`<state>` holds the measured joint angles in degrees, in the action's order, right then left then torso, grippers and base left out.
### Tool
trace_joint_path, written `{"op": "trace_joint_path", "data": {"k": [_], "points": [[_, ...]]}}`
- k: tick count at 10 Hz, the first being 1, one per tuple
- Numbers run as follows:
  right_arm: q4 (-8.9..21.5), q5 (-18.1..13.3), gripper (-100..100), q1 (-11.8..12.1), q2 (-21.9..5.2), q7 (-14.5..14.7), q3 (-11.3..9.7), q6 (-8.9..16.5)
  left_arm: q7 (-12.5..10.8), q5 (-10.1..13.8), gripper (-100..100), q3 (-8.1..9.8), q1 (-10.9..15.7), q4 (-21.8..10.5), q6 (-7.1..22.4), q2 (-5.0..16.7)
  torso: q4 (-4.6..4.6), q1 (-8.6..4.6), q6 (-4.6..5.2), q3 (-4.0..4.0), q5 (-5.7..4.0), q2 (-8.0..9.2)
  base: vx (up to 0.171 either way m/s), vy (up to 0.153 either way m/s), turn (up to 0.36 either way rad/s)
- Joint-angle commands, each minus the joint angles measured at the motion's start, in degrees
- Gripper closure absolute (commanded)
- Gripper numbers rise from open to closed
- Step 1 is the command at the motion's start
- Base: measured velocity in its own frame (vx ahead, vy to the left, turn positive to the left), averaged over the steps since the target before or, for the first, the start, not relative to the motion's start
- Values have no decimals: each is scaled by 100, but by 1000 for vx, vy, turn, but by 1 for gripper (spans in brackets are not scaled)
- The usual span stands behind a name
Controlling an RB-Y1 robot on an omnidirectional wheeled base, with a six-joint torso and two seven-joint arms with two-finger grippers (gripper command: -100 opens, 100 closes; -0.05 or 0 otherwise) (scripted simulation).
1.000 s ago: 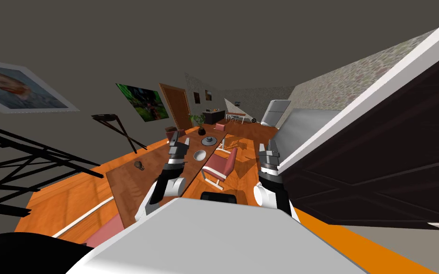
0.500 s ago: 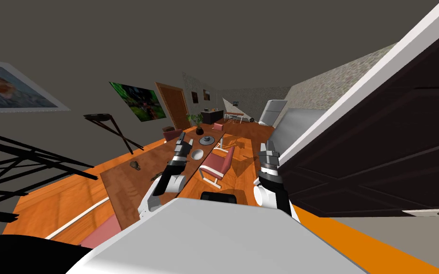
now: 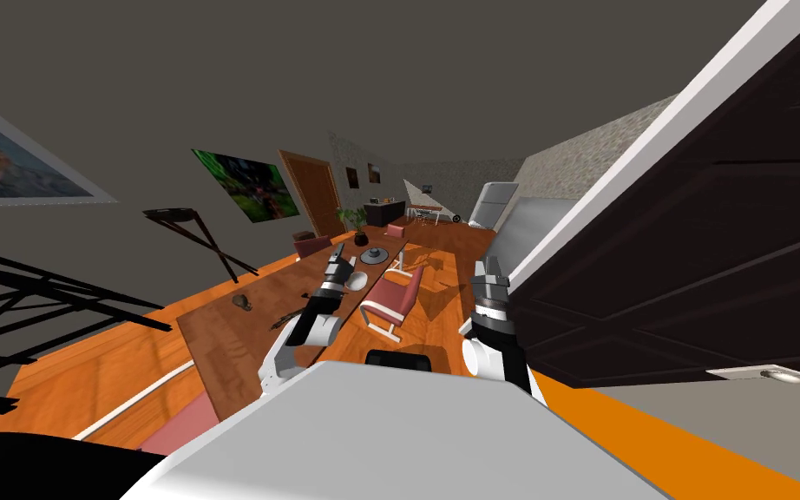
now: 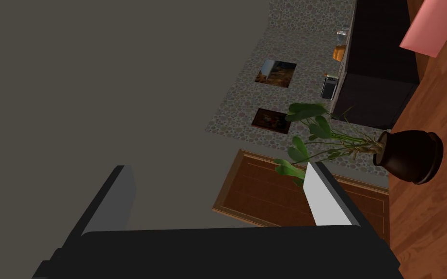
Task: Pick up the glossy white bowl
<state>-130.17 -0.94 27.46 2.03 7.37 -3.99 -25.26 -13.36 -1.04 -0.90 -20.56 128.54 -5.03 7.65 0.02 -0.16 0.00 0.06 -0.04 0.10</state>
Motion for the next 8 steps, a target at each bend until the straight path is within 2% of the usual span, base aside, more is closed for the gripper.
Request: {"op": "trace_joint_path", "data": {"k": [1, 2, 5, 6, 7, 8], "points": [[0, 0, 0, 0, 0, 0, 0, 0, -118, -9, -100, -6, 116, -81, 286, 43, 0, 0, 0, 0, 0, 0, -29, -64, -59], [0, 0, 0, 0, 0, 0, 0, 0, -118, -9, -100, -6, 116, -81, 383, 43, 0, -6, 1, 0, -1, 1, -31, -48, -23], [0, 0, 0, 0, 0, 0, 0, 0, -312, -27, -100, -16, 365, -263, 883, 81, 0, 3, 0, 1, 0, 1, -32, -41, -43], [0, 0, 0, 0, 0, 0, 0, 0, -312, -27, -100, -16, 365, -263, 1042, 81, 0, -1, 1, 1, 0, 2, -23, -41, -30], [0, 0, 0, 0, 0, 0, 0, 0, -407, -33, -100, -18, 495, -363, 1210, 90, 0, 2, -1, 0, 0, 0, -34, -46, -56], [0, 0, 0, 0, 0, 0, 0, 0, -407, -33, -100, -18, 495, -363, 1390, 90, 0, -1, 1, 1, 0, 2, -28, -38, -28]]}}
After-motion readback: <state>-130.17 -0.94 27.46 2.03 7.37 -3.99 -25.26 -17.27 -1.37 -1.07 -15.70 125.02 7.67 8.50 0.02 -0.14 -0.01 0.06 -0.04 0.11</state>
